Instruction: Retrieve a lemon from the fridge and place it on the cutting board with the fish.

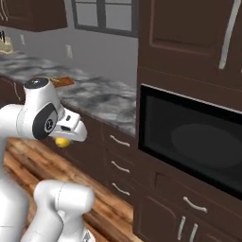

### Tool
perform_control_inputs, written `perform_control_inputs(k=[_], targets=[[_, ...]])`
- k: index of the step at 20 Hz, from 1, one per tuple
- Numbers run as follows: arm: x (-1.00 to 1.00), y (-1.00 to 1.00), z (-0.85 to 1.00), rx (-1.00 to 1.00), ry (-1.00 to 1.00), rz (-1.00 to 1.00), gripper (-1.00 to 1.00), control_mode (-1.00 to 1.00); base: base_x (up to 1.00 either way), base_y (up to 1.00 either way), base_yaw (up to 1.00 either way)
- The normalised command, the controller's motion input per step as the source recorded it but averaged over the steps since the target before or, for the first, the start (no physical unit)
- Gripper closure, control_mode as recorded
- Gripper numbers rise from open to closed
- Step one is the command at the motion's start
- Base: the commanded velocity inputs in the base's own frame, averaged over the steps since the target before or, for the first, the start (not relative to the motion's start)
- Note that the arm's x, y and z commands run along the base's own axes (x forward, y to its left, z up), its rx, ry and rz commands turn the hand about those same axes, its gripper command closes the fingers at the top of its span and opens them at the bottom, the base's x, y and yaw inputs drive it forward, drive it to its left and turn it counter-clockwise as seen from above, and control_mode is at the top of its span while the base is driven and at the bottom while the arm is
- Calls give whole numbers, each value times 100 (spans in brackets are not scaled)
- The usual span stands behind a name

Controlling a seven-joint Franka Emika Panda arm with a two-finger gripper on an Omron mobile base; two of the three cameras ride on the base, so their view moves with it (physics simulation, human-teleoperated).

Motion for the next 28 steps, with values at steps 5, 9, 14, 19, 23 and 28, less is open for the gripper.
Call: perform_control_inputs(k=[5,9,14,19,23,28], targets=[[0,0,0,0,0,0,100,100,95,100,-17],[0,0,0,0,0,0,100,100,99,100,-22],[0,0,0,0,0,0,100,100,72,100,-30],[0,0,0,0,0,0,100,100,66,100,-41],[0,0,0,0,0,0,100,100,51,100,-50],[0,0,0,0,0,0,100,100,49,100,-47]])
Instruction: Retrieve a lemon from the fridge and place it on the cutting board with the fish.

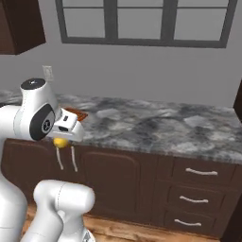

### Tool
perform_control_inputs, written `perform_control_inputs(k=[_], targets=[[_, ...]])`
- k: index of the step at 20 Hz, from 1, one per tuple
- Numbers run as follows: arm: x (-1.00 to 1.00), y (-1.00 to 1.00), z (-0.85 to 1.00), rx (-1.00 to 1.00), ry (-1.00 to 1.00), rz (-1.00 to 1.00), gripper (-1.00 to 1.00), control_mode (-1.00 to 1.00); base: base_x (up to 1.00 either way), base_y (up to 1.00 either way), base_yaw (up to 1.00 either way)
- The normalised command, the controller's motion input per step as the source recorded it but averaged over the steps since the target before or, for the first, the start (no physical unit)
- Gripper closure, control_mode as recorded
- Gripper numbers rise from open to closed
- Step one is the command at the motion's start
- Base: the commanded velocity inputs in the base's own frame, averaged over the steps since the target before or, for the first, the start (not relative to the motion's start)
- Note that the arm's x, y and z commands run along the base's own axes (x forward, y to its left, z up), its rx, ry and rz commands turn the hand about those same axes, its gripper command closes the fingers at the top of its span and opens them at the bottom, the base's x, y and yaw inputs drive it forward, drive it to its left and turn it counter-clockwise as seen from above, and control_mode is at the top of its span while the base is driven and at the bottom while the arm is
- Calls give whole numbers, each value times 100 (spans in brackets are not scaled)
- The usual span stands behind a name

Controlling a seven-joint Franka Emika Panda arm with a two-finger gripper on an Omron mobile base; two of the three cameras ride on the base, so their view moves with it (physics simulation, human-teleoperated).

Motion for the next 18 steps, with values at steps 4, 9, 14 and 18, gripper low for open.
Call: perform_control_inputs(k=[4,9,14,18], targets=[[0,0,0,0,0,0,100,100,58,100,-44],[0,0,0,0,0,0,100,100,59,100,-40],[0,0,0,0,0,0,100,100,30,76,-18],[0,0,0,0,0,0,100,100,17,86,-13]])
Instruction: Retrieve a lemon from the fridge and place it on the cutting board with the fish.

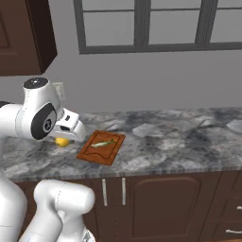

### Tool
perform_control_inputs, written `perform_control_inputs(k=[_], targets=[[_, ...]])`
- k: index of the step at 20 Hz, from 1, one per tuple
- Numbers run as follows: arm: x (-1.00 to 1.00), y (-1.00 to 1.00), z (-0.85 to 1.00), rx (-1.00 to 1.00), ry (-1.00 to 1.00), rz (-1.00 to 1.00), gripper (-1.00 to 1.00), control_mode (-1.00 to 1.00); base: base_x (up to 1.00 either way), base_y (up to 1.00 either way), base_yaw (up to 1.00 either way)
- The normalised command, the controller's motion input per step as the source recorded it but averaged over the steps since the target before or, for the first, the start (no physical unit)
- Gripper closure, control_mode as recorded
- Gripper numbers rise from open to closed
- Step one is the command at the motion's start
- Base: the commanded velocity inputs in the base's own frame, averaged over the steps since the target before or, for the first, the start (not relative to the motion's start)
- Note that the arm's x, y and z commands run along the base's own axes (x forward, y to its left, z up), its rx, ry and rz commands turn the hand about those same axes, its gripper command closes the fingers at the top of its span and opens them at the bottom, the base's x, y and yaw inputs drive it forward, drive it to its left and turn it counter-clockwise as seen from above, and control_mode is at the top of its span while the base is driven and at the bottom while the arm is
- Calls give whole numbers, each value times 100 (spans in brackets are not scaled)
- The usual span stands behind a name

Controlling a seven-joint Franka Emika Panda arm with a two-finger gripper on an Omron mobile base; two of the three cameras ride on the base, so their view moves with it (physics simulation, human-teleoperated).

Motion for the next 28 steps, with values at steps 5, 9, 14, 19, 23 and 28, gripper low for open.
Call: perform_control_inputs(k=[5,9,14,19,23,28], targets=[[13,0,-3,0,-1,0,100,-100,17,18,-4],[23,-12,-1,0,13,0,100,-100,0,0,0],[43,-46,-25,0,16,0,100,-100,0,0,0],[51,-44,-64,0,2,0,100,-100,0,0,0],[46,-24,-64,0,-5,0,100,-100,0,0,0],[58,0,-47,0,-2,0,100,-100,0,0,0]])
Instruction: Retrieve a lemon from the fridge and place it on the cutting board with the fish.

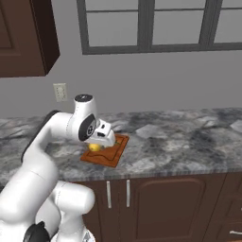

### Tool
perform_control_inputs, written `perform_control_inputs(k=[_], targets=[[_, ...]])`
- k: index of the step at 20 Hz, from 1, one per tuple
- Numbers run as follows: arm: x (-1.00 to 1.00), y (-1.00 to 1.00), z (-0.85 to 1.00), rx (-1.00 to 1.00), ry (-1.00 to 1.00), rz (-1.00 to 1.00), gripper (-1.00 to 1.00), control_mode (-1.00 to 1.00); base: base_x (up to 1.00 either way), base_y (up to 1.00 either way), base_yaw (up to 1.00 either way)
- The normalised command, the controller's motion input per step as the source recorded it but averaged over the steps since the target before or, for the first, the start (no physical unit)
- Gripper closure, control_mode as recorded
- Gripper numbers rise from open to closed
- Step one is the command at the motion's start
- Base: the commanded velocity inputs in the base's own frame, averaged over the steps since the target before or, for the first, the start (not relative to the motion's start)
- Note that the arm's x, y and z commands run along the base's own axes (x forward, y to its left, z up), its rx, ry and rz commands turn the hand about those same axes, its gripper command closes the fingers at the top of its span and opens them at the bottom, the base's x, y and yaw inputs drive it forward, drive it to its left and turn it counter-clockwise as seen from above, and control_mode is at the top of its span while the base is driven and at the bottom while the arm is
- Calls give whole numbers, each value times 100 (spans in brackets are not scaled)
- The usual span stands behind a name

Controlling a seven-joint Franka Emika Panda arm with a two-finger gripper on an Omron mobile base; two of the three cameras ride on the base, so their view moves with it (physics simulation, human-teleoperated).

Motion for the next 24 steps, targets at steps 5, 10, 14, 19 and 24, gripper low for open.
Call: perform_control_inputs(k=[5,10,14,19,24], targets=[[76,0,-38,0,-1,0,100,-100,0,0,0],[65,-12,-40,0,2,1,100,-100,0,0,0],[43,-10,-46,0,2,1,100,-100,0,0,0],[25,-1,-33,0,0,8,100,-100,0,0,0],[14,0,-26,-2,0,8,100,-100,0,0,0]])
